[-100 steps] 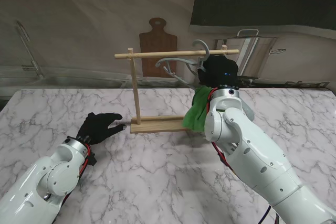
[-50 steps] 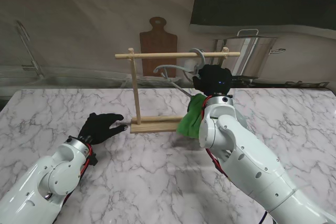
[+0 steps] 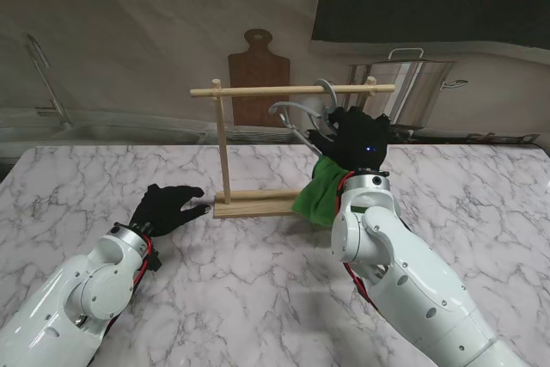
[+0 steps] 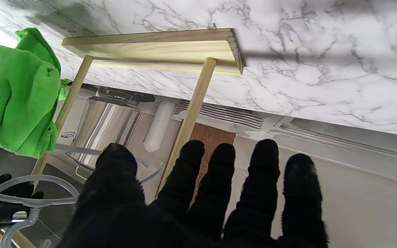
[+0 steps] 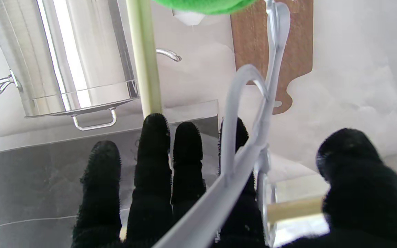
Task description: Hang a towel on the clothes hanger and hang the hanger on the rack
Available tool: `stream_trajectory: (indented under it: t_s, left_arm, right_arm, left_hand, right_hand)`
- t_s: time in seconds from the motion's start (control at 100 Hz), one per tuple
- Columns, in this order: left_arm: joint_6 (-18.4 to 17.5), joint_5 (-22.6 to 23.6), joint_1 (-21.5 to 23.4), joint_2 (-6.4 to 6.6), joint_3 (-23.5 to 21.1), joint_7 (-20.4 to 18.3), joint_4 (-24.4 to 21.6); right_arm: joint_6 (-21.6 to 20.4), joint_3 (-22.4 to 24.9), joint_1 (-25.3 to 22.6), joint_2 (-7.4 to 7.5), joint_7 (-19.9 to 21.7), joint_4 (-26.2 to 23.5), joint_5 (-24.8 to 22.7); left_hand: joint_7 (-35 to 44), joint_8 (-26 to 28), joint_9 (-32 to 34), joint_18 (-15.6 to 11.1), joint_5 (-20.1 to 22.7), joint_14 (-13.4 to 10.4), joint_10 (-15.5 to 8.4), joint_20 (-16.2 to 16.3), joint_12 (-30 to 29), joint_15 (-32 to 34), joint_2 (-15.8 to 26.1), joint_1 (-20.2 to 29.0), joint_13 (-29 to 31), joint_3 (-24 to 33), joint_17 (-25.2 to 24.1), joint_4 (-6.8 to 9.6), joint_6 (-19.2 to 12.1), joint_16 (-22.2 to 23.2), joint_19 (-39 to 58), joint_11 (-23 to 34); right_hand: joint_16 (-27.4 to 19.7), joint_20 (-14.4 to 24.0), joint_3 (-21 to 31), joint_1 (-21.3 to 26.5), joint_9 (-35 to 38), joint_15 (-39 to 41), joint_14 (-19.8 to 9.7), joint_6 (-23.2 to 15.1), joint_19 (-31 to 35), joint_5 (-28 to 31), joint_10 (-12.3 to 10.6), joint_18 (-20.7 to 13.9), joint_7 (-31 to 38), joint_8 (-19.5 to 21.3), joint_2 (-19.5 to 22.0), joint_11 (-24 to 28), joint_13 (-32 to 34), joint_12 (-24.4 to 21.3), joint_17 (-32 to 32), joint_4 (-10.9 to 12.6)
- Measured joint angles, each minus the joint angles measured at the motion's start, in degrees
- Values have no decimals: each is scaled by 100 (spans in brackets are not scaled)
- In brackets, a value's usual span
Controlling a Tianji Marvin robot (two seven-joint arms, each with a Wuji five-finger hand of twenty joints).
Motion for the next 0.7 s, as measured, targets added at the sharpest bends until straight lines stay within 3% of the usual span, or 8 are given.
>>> stream_trajectory:
  t_s: [0.42, 0.61, 0.7]
  left_arm:
    - [14, 9, -4, 0, -3, 2, 3]
    - [25, 15, -6, 0, -1, -7, 4]
    - [33, 48, -9, 0, 6, -16, 4]
  right_arm:
    - [-401, 1034, -988, 43, -319, -755, -208]
    - [-706, 1607, -1535, 44, -863, -924, -65]
    - [-887, 1769, -1673, 52, -886, -959, -27]
  left_hand:
    - [0, 1, 0, 0, 0, 0, 0, -1, 0, -1, 0, 1, 0, 0, 0, 0, -1, 1, 0, 0]
    - [0, 1, 0, 0, 0, 0, -1, -1, 0, -1, 0, 1, 0, 0, 0, 0, -1, 1, 0, 0]
    - [0, 1, 0, 0, 1, 0, -1, -1, 0, -1, 0, 1, 0, 0, 0, 0, -1, 1, 0, 0]
  right_hand:
    - [-76, 90, -258, -58, -33, -34, 29, 0, -7, -57, 0, -26, -2, 0, 80, -12, -71, -145, -27, 56]
    - [-123, 132, -324, -57, -31, -34, 42, 0, -77, -53, 40, -26, -2, 0, 81, -12, -71, -195, -37, 57]
    - [-126, 145, -334, -56, -30, -34, 137, 0, -111, -53, 74, -26, -2, 0, 81, -12, -71, -196, -41, 57]
